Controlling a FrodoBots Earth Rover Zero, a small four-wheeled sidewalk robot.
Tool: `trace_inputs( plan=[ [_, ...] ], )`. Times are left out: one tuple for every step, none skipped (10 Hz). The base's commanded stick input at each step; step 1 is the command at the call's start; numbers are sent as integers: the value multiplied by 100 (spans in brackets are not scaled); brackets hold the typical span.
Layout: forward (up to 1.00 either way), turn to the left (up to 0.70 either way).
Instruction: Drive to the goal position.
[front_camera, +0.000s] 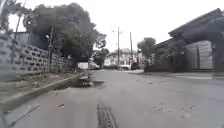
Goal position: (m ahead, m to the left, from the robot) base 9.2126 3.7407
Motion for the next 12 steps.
trace_inputs(
  plan=[
    [100, -40],
    [100, -40],
    [100, -40],
    [100, -40],
    [100, -6],
    [100, 0],
    [100, 0],
    [100, 0],
    [100, 0],
    [100, 0],
    [100, 0],
    [100, 0]
  ],
)
